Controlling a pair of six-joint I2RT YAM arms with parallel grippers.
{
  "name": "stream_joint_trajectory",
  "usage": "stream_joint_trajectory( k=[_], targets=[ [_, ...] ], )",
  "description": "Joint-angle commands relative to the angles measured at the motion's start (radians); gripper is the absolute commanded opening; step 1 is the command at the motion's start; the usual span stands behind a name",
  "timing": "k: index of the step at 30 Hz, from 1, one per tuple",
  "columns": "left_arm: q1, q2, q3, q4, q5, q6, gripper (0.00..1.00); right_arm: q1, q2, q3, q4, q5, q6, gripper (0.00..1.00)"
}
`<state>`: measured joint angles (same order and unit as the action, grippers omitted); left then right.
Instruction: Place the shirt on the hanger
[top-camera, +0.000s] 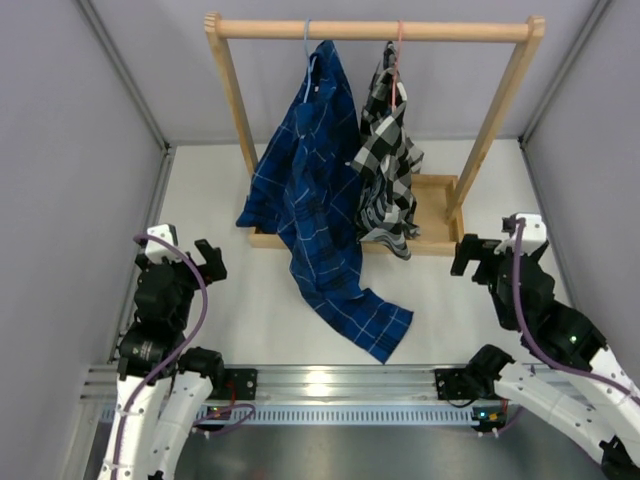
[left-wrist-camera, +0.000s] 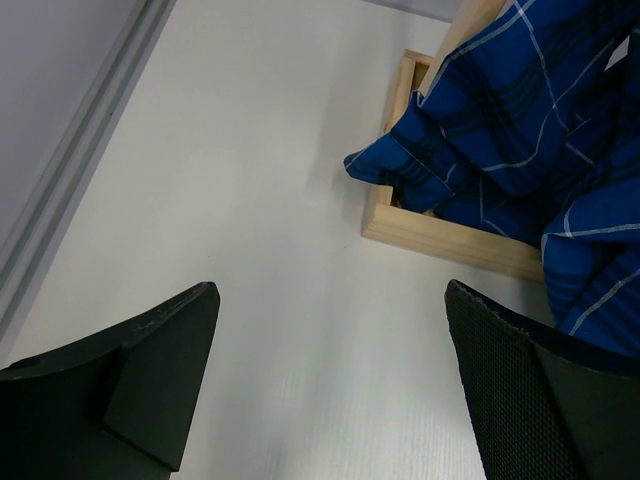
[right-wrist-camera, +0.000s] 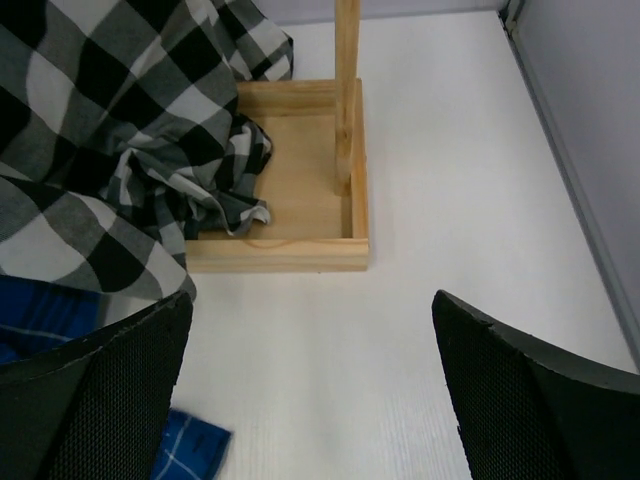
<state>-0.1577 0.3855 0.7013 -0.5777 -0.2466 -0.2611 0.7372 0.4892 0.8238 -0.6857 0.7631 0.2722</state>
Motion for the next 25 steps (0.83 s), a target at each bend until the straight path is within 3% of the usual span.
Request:
stream_joint_trajectory(
  k=[1,25],
  targets=[
    [0.007,-0.031,-0.013,0.056,0.007,0.023,0.98,-0.013,-0.049,0.077,-0.074,-0.021,0.029,0.99],
    [0.007,-0.019,-0.013,0.056,0.007,0.026,0.98,-0.013,-0.092,0.075,-0.069,0.027,-0.018,1.0]
  ],
)
